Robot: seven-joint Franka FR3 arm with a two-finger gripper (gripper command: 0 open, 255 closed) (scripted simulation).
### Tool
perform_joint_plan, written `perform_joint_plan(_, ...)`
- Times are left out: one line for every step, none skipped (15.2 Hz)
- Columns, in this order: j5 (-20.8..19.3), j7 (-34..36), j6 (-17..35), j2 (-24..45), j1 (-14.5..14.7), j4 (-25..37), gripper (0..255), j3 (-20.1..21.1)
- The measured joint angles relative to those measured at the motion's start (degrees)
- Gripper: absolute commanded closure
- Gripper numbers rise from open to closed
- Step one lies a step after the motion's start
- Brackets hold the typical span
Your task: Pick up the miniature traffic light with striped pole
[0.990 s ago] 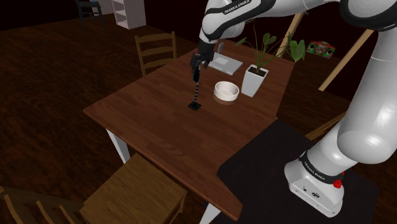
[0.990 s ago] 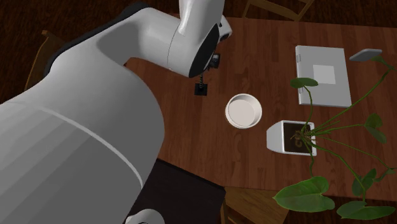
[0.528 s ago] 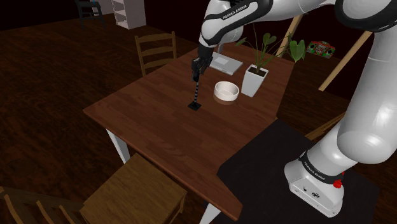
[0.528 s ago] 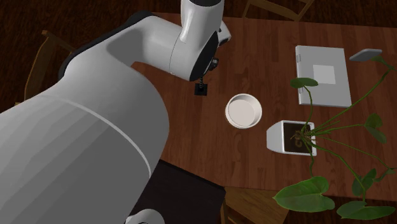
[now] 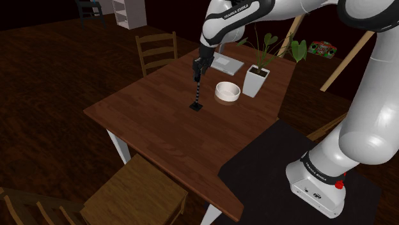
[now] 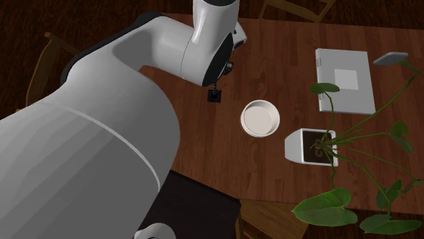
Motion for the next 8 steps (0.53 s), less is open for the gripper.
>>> perform_joint_plan(0.0, 0.0, -0.7, -0.3, 0.0, 0.3, 255, 0.0)
perform_joint_plan(0.0, 0.1, -1.1, -0.7, 0.0, 0.3, 255, 0.0)
perform_joint_plan(-0.1, 0.1, -1.7, -1.1, 0.0, 0.6, 255, 0.0)
perform_joint_plan(-0.1, 0.2, -2.3, -1.4, 0.0, 0.9, 255, 0.0)
perform_joint_plan(-0.1, 0.3, -3.0, -1.7, 0.0, 1.3, 255, 0.0)
perform_joint_plan(-0.1, 0.2, -3.6, -2.0, -0.1, 1.5, 255, 0.0)
perform_joint_plan(-0.1, 0.4, -4.2, -2.5, 0.0, 1.8, 255, 0.0)
perform_joint_plan(-0.2, 0.5, -4.9, -2.7, 0.0, 2.2, 255, 0.0)
